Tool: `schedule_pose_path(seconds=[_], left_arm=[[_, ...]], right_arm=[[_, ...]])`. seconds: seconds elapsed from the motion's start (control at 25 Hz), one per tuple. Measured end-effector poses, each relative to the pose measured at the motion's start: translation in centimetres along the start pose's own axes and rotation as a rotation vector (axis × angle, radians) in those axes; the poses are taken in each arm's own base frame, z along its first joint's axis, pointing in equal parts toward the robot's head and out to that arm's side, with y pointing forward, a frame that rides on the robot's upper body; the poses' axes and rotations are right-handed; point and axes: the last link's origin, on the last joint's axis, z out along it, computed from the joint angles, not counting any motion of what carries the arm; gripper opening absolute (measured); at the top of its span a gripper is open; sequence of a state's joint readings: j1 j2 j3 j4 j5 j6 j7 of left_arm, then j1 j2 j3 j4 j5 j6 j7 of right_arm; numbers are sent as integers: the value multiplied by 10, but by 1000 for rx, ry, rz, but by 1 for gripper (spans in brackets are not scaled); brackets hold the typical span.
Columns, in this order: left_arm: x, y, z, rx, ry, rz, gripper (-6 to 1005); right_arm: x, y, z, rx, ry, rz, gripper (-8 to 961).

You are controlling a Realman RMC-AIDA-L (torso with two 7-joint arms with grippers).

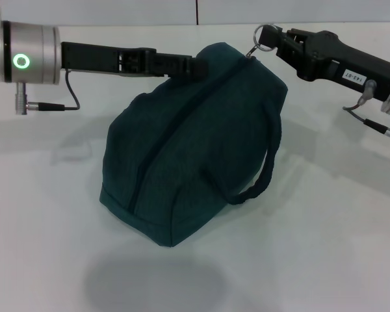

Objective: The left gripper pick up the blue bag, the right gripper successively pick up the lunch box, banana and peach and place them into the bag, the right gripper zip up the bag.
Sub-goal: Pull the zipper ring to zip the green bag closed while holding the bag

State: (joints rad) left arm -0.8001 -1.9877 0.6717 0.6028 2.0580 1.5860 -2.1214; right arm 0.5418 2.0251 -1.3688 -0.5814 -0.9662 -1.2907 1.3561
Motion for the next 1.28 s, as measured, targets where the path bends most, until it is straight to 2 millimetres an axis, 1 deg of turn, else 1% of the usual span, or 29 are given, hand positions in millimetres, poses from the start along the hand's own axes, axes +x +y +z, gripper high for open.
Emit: schedule_pose_path(seconds=[0.2,0.6,0.72,0.88,1.12,1.28], left_arm=[[0,2,3,-1,-18,18,874],[-4,6,9,7,5,58,866],[-5,6,11,6,-1,55,704],[-8,7,15,4,-19,61,510],[-9,7,15,4,-17,50,232],[-9,6,15,3,-14,42,184]], right_arm=[[0,0,-1,-1,-1,1,111],[-1,1,-4,-5,-26,15,114],[-1,1,-5,-8,-27,17,116],[0,1,-5,-7,-27,19,117],[1,2,-6,-8,-27,25,119],[4,0,-10,4,-43,55,121]])
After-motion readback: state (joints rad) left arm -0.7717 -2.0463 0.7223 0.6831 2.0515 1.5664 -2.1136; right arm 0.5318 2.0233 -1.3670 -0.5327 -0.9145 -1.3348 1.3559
